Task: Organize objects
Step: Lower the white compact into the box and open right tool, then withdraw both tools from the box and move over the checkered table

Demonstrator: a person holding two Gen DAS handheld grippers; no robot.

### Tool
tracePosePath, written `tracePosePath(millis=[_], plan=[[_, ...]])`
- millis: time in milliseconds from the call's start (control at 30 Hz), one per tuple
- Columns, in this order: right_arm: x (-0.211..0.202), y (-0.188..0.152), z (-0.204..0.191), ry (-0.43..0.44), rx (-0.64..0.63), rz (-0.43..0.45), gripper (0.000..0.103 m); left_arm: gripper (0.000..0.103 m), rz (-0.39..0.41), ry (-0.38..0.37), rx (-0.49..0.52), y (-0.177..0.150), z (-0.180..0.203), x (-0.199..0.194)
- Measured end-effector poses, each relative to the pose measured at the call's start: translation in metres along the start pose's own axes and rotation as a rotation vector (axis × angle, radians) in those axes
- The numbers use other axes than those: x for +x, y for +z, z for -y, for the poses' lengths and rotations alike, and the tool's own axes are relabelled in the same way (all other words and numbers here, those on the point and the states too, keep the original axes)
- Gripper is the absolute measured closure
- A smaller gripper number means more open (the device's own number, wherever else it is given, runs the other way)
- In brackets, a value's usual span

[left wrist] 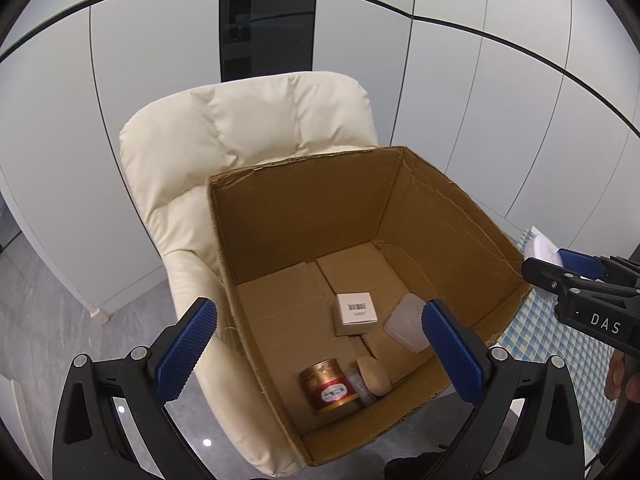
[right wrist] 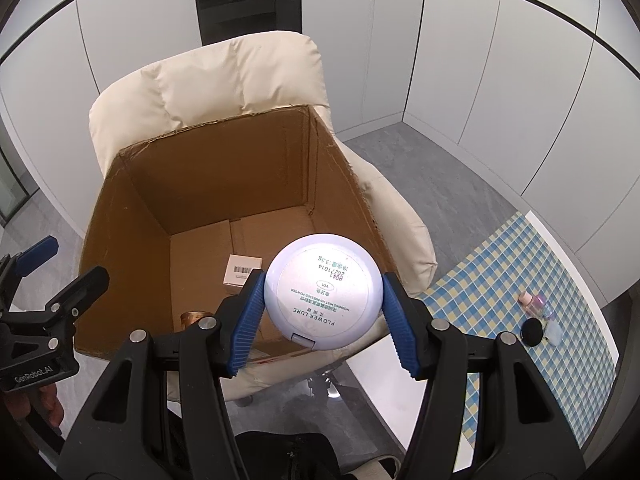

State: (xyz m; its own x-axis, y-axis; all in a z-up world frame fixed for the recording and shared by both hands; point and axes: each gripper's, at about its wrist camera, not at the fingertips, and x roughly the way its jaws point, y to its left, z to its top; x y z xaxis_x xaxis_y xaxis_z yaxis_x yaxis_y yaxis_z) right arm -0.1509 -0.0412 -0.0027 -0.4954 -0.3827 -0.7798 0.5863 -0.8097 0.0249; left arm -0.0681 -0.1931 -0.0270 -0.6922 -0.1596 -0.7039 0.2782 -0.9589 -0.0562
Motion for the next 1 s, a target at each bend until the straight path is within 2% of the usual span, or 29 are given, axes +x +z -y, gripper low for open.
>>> tracePosePath(millis=[67,167,233,300,467,533,1000], plan=[[-0.001,0.002,-0.003,0.008,-0.003,0.012,0.041,0.001,-0.001,0.003,-0.004,0.0,-0.002,0.0],[-0.003,0.003,-0.006,0.008,-0.004,0.027,0.026,0.001,-0.002,0.006,-0.009,0.0,-0.005,0.001],[-0.004,0.004,-0.007,0.012,-0.004,0.031,0.025,0.001,-0.001,0.007,-0.01,0.0,-0.005,0.001],[-0.004,0.004,-0.007,0.01,-0.001,0.034,0.017,0.001,-0.002,0.006,-0.009,0.0,-0.005,0.002],[-0.003,0.006,-0.003,0.004,0.025,0.034,0.011,0.001,-0.005,0.007,-0.005,0.0,-0.003,0.002],[-0.003,0.006,-0.001,-0.002,0.038,0.035,0.002,0.001,-0.005,0.007,-0.006,0.0,-0.003,0.002],[-0.007,0.002,0.011,-0.015,0.044,0.033,0.0,0.001,-0.008,-0.001,-0.008,0.004,0.006,0.007]])
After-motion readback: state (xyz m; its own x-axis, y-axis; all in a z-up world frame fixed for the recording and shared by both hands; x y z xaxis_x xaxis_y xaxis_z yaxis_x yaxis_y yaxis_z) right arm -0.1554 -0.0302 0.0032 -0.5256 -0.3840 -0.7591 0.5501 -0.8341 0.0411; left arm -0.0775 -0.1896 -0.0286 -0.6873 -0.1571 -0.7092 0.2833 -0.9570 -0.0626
